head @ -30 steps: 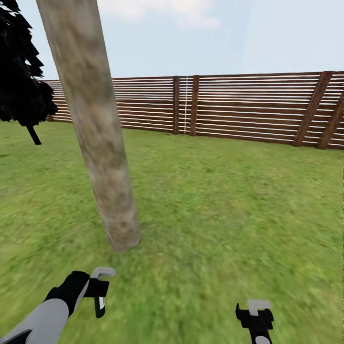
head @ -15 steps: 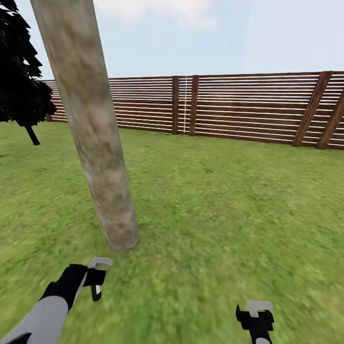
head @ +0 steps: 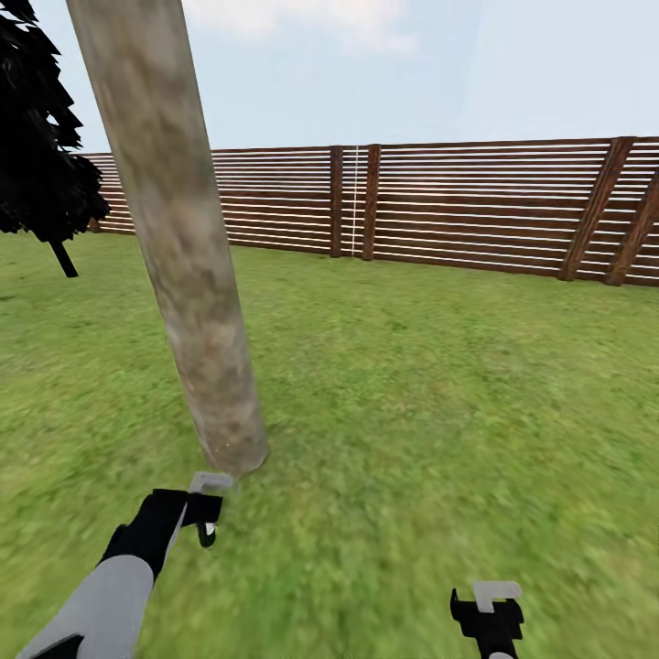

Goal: In the garden, pick up the pesticide atomizer on the floor and spray pesticide onto both trees until each tree trunk is fully covered.

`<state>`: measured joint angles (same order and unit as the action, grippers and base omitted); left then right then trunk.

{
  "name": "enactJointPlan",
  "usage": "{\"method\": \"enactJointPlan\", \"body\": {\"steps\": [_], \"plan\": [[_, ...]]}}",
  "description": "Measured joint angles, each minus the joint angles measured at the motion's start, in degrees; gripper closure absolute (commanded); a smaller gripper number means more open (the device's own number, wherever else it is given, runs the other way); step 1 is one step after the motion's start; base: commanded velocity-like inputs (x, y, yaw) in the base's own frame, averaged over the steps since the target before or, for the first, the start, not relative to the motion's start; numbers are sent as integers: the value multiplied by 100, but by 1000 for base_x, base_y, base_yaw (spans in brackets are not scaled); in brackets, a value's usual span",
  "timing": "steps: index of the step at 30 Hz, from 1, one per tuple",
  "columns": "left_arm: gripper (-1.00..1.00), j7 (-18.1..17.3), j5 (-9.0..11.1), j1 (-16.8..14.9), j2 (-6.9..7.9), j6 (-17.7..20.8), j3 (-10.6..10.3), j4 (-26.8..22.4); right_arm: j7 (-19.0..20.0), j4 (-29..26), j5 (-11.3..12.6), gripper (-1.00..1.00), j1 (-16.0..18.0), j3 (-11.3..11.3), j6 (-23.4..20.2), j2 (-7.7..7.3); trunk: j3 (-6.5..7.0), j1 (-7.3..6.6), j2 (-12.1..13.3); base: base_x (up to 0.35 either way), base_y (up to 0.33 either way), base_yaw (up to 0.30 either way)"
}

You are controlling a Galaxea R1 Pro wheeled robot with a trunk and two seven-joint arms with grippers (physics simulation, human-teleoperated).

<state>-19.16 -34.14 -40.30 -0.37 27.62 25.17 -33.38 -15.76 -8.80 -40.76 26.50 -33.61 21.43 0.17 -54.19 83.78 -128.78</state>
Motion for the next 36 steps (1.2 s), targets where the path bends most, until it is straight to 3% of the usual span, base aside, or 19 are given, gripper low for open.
{"method": "enactJointPlan", "body": {"steps": [2,3,4,5,6,7,8,10,12,15,17,19,20,22,24,27,31,33,36], "plan": [[100,-33,28,7,447,14,18,-118,-8,-8,11,-100,0,1,2,-1,0,0,0,0,0,0],[100,-30,36,-140,272,30,-1,-193,-9,-6,14,-100,-1,-2,1,-7,0,0,0,0,0,0],[100,-33,153,-237,-130,63,-19,-174,-4,-6,10,-100,-1,-3,2,-8,0,0,0,0,0,0],[100,-38,142,-262,-178,64,-9,-172,-2,-6,10,-100,-1,-3,1,-8,0,0,0,0,0,0],[100,-43,71,-278,108,50,19,-179,-1,-6,9,-100,-1,-1,1,-9,0,0,0,0,0,0],[100,-65,36,-287,265,41,29,-184,0,-6,8,-100,-1,-1,1,-9,0,0,0,0,0,0],[100,-85,85,-294,317,50,20,-186,0,-6,9,-100,-1,-1,1,-9,0,0,0,0,0,0],[100,-93,120,-326,218,48,6,-192,0,-5,9,-100,-1,-1,2,-4,0,0,0,0,0,22],[100,-98,133,-461,-17,53,-7,-190,-2,-3,8,-100,0,0,3,3,-4,0,0,0,0,97],[100,-94,88,-586,-52,48,-16,-191,-2,-2,12,-100,0,2,4,7,-10,0,0,0,0,41],[100,-92,59,-612,69,45,5,-216,-2,-2,13,-100,0,2,4,7,-11,0,0,0,0,6],[100,-91,45,-596,419,41,40,-326,-2,-2,13,-100,0,2,4,7,-11,0,0,0,0,1],[100,-95,90,-583,467,53,37,-343,-2,-2,9,-100,0,2,4,7,-11,0,0,0,0,0],[100,-102,112,-584,430,60,14,-362,0,-6,4,-100,-1,-2,1,-8,-11,0,0,0,0,0],[100,-106,133,-619,7,69,-11,-368,1,-6,4,-100,-1,-4,1,-10,-11,0,0,0,0,0],[100,-100,81,-623,37,49,2,-404,0,-12,14,-100,-1,-3,0,-10,-11,0,0,0,0,0],[100,-103,92,-589,140,113,2,-815,0,-15,12,-100,-1,-3,-1,-14,-11,0,0,0,0,0],[100,-104,106,-587,51,137,-3,-869,0,-10,13,-100,-1,-3,0,-12,-11,0,0,0,0,0],[100,-102,91,-622,-89,233,-189,-878,0,-6,6,-100,-1,-2,1,-9,-11,0,0,0,0,0]]}}
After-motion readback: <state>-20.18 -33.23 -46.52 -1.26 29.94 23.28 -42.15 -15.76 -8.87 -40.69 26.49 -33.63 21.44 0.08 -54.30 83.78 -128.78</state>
